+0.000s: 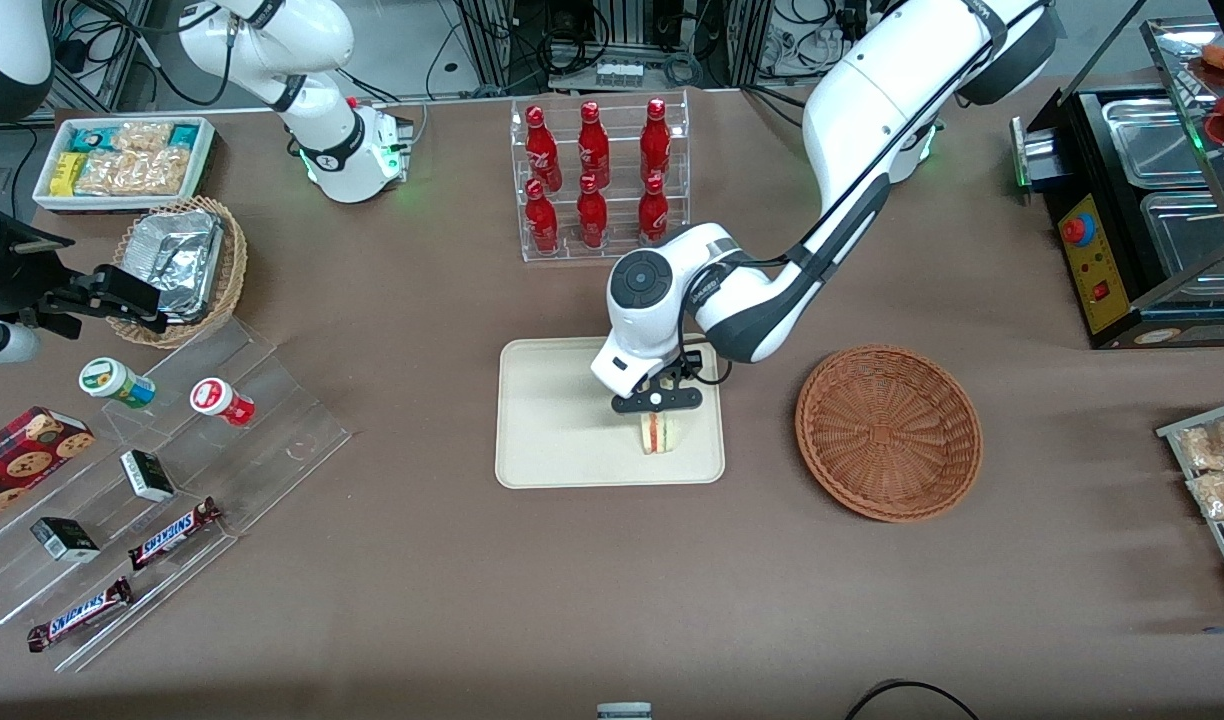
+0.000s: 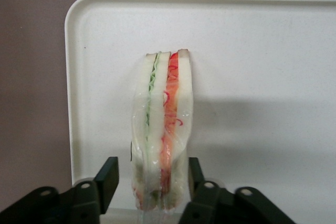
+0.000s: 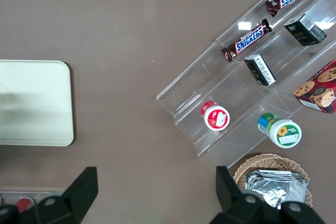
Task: Place sandwich from basket to tray
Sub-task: 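Lower the held sandwich onto the white tray with the left gripper, then open the left gripper to release the sandwich on the tray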
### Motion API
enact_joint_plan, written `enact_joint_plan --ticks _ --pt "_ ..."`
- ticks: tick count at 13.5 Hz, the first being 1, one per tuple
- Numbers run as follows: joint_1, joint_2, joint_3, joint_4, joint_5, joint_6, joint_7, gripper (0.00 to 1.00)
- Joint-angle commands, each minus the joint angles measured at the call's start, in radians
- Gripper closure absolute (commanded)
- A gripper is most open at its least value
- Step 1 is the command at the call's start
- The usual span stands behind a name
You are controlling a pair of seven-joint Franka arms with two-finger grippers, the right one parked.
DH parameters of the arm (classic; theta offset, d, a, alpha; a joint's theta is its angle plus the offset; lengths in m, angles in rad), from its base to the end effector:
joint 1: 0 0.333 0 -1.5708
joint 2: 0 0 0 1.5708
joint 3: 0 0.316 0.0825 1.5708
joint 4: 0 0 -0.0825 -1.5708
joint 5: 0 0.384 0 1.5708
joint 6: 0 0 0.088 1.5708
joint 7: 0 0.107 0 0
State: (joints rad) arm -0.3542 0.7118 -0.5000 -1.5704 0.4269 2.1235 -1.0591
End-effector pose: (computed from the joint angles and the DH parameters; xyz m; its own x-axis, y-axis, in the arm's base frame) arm 0.5043 -0.4745 0.2556 0.9981 0.0610 -0.0033 0.0607 -0.9961 -0.0642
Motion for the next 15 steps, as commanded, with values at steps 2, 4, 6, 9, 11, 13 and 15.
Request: enact_joint_plan --ticks 2,4,6,9,11,13,15 --pt "0.004 -0.005 -0.005 0.039 0.010 -0.025 -0.031 0.00" --pt "0.006 -0.027 0.000 0.038 0.012 -0.025 -0.062 0.00" --pt "0.024 -0.073 0.001 0.026 0.010 -0.034 -0.064 0.00" --pt "0.047 -0.133 0.000 0.023 0.003 -0.135 -0.061 0.00" --pt "0.061 -0.211 0.008 0.004 -0.060 -0.204 -0.059 0.00" --pt "0.107 -0.268 0.008 -0.003 -0.097 -0.243 -0.048 0.00" --pt "0.139 -0.323 0.008 -0.002 -0.112 -0.283 -0.048 0.00"
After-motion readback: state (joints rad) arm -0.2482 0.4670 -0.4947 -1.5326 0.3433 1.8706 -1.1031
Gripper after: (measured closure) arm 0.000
